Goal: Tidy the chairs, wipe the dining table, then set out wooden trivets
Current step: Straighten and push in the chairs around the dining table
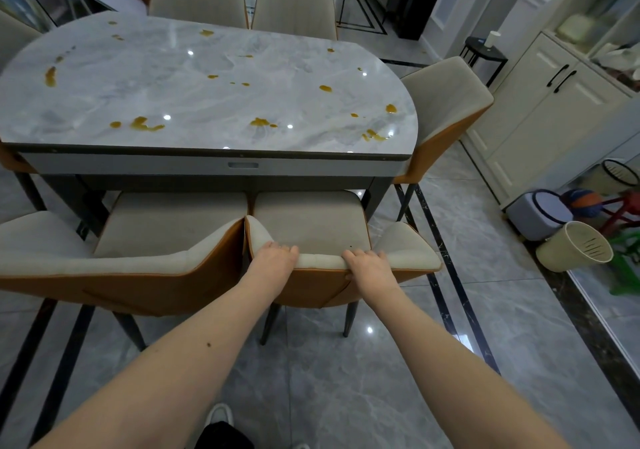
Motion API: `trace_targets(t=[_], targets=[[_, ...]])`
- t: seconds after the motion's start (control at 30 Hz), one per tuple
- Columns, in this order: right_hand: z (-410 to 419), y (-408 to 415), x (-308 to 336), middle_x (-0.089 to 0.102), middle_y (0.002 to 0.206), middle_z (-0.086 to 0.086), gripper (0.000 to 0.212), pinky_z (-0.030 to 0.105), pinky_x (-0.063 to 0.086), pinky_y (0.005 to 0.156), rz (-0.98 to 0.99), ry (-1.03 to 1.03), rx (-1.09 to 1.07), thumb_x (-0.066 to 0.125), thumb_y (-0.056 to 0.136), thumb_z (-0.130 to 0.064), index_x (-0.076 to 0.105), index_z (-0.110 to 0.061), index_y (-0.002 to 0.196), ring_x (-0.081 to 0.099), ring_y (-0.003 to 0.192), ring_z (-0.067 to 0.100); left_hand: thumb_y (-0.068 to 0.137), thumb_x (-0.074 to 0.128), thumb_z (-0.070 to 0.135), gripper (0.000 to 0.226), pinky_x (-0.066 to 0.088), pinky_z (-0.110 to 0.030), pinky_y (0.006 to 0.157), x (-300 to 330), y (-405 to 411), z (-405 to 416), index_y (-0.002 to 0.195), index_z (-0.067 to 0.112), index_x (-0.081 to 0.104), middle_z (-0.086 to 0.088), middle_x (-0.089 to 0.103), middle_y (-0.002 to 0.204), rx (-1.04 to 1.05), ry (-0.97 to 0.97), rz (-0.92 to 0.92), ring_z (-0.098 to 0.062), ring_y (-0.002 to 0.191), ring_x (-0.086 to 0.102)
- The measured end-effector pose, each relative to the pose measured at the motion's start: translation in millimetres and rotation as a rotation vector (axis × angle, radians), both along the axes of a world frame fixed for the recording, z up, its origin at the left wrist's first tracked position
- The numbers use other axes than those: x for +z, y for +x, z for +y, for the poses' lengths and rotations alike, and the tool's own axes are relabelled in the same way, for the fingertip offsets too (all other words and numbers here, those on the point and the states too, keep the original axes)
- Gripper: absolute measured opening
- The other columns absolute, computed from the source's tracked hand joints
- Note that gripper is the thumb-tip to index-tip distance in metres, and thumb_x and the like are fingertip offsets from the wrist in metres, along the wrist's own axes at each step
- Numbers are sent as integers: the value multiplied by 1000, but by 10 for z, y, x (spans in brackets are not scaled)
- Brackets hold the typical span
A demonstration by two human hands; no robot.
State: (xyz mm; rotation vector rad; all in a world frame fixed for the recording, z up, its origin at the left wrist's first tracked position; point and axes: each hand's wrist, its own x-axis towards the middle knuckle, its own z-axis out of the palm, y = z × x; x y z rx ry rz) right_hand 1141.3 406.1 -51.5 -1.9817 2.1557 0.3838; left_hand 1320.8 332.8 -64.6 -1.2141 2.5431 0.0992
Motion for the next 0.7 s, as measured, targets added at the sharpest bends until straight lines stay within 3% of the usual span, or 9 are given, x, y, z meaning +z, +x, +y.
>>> trace_targets(t=[0.4, 0.7], targets=[[-52, -47, -87, 55, 125, 2, 43, 56, 24, 112, 11, -25, 32, 57, 88, -6, 42, -22, 126, 49, 119, 30, 79, 72, 16, 55, 37, -37, 102, -81, -35, -76, 124, 11, 42, -10, 56, 125, 20, -27, -29, -27, 117, 51], [-150, -112, -92, 56, 124, 2, 38, 57, 23, 111, 2, -15, 40, 53, 91, -9, 43, -23, 125, 49, 119, 29, 77, 73, 18, 53, 39, -37, 99, -91, -79, -142, 121, 12, 44, -10, 58, 120, 13, -43, -46, -27, 112, 53]])
